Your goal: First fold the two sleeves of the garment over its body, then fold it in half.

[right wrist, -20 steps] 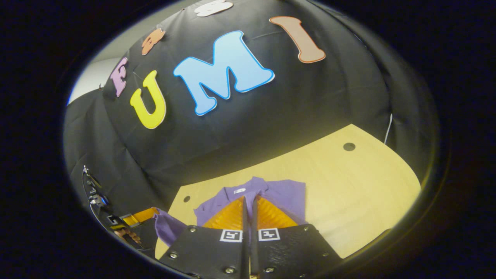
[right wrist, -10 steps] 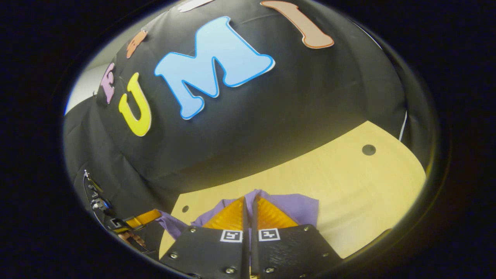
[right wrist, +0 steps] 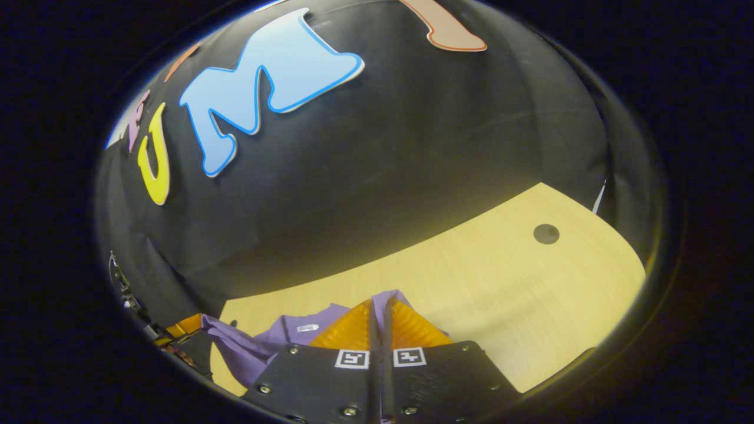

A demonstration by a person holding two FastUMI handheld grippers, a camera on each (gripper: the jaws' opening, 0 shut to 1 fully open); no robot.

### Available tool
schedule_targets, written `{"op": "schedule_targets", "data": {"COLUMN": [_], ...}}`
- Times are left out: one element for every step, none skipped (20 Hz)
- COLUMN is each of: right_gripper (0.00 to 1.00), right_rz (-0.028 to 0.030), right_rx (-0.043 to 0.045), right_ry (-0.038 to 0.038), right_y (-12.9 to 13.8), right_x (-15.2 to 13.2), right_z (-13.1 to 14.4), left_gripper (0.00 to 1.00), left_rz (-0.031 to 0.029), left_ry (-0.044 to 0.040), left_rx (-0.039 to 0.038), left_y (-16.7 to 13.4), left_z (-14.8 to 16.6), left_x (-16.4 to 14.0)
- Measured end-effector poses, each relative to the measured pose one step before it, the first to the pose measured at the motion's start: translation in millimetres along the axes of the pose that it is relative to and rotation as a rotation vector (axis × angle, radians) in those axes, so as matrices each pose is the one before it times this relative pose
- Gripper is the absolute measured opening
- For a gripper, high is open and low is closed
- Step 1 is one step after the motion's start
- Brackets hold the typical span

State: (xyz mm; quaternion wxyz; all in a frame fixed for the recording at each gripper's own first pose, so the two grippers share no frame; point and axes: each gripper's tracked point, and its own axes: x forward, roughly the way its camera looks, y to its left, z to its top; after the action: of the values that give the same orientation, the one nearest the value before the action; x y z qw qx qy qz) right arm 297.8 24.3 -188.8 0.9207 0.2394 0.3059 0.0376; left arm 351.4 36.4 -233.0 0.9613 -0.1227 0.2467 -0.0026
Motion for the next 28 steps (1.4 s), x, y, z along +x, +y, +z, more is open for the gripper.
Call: {"op": "schedule_targets", "data": {"right_gripper": [0.01, 0.01, 0.01, 0.01, 0.01, 0.01, 0.01, 0.01, 0.01, 0.01, 0.02, 0.03, 0.03, 0.03, 0.04, 0.06, 0.06, 0.11, 0.11, 0.15, 0.14, 0.25, 0.27, 0.33, 0.36, 0.36, 0.36, 0.44], "right_rz": [-0.00807, -0.00906, -0.01241, -0.0096, -0.00933, -0.00557, -0.00629, -0.00687, -0.00931, -0.01332, -0.01201, -0.00938, -0.00893, -0.00892, -0.0083, -0.01008, -0.00939, -0.00612, -0.00324, -0.00409, -0.00219, -0.00451, -0.00181, 0.00578, 0.00039, -0.00125, 0.00221, 0.00725], "right_rx": [-0.00427, -0.0089, -0.01191, -0.0131, -0.01376, -0.01229, -0.00949, -0.00922, -0.01187, -0.01913, -0.0227, -0.02409, -0.02247, -0.02202, -0.02185, -0.02234, -0.02399, -0.02258, -0.02179, -0.01979, -0.01898, -0.01931, -0.0179, -0.02426, -0.02261, -0.02197, -0.01558, -0.01574], "right_ry": [0.00604, 0.00302, 0.00196, 0.00473, 0.00128, 0.0025, 0.0043, 0.00717, 0.00638, 0.00533, 0.00231, 0.00226, 0.00025, 0.00043, -0.00264, -0.00277, -0.0032, -0.00291, -0.00707, -0.00567, -0.00808, -0.00423, -0.00373, -0.01152, -0.01045, -0.01178, -0.01198, -0.02129], "right_y": [-2.08, -2.24, -3.2, -1.8, -2.09, -0.87, -0.41, -0.32, -0.04, -1.0, -0.57, -0.17, 0.02, 0.69, -0.23, 0.47, -0.98, 0.53, 0.4, -0.36, 0.96, -1.71, 0.1, 3.53, 1.23, -0.93, 1.44, 2.45], "right_x": [5.27, 5.4, 4.11, 4.19, 3.23, 3.69, 3.84, 4.21, 3.01, 3.98, 3.61, 3.48, 0.29, 2.32, -0.11, -0.47, -1.56, -1.28, -3.56, -3.42, -5.09, -2.55, -3.73, -7.15, -5.68, -5.89, -5.15, -9.54], "right_z": [-3.66, -1.29, -2.58, -1.14, -1.64, -1.09, -3.48, -2.8, -3.61, -2.62, -3.12, -1.63, -1.72, -0.42, -0.92, 0.26, -1.28, 1.13, -0.37, 2.4, 1.49, 2.95, -0.26, 2.85, 3.46, 3.28, 4.15, 6.65], "left_gripper": [0.1, 0.1, 0.1, 0.1, 0.1, 0.1, 0.1, 0.1, 0.1, 0.1, 0.1, 0.1, 0.1, 0.1, 0.1, 0.1, 0.1, 0.11, 0.13, 0.15, 0.19, 0.22, 0.25, 0.36, 0.46, 0.57, 0.63, 0.69], "left_rz": [0.01779, 0.01355, 0.01611, 0.01656, 0.0133, 0.0103, 0.00958, 0.00923, 0.01027, 0.0115, 0.01381, 0.00952, 0.01164, 0.00872, 0.0115, 0.01037, 0.01112, 0.00676, 0.00191, -0.00175, -0.00151, -0.01019, -0.00831, -0.02528, -0.01382, -0.00562, -0.00637, -0.00677], "left_ry": [0.01156, 0.0102, 0.00621, 0.0053, 0.00381, 0.00232, 0.00252, 0.00302, 0.00124, 0.00082, 0.00024, 0.00078, -0.00037, 0.00253, 0.00373, 0.00407, -0.00079, -0.00588, -0.00589, -0.0042, -0.00075, 0.00232, 0.00094, -0.00033, -0.00067, -0.00334, -0.00457, -0.00782], "left_rx": [0.01249, 0.00732, 0.00881, 0.00923, 0.00645, 0.00439, 0.00311, 0.00469, 0.01034, 0.01725, 0.02058, 0.02038, 0.01581, 0.0155, 0.0151, 0.01218, 0.00766, 0.00237, -0.00001, 0.00311, 0.0033, -0.00014, -0.00018, -0.01308, -0.00676, -0.00264, 0.0007, 0.00178], "left_y": [4.38, 2.74, 3.36, 2.67, 3.23, 3.93, 2.13, 1.34, 0.89, 0.64, 1.16, -0.43, 0.41, -0.62, -0.14, 0.7, 0.09, -0.74, -1.12, -1.32, -1.86, -4.24, -2.2, -6.61, -4.73, -2.8, -2.33, -4.91], "left_z": [-6.39, -5.82, -3.76, -3.99, -2.06, -1.85, -1.32, -2.33, -1.46, -2.04, -0.96, -1.17, -0.35, -3.9, -1.93, -1.65, 0.73, 0.43, 1.67, 0.78, 0.4, -0.13, 0.06, 0.93, 0.21, 0.98, -0.36, 1.93], "left_x": [6.91, 5.97, 5.73, 4.9, 3.46, 1.88, 2.06, 1.43, 2.42, 1.79, 3.33, 1.79, 2.22, 3.55, 1.53, -0.08, -0.71, -0.36, -0.73, -0.77, -0.23, -3.12, -3.09, -4.76, -5.26, -4.87, -4.94, -8.94]}}
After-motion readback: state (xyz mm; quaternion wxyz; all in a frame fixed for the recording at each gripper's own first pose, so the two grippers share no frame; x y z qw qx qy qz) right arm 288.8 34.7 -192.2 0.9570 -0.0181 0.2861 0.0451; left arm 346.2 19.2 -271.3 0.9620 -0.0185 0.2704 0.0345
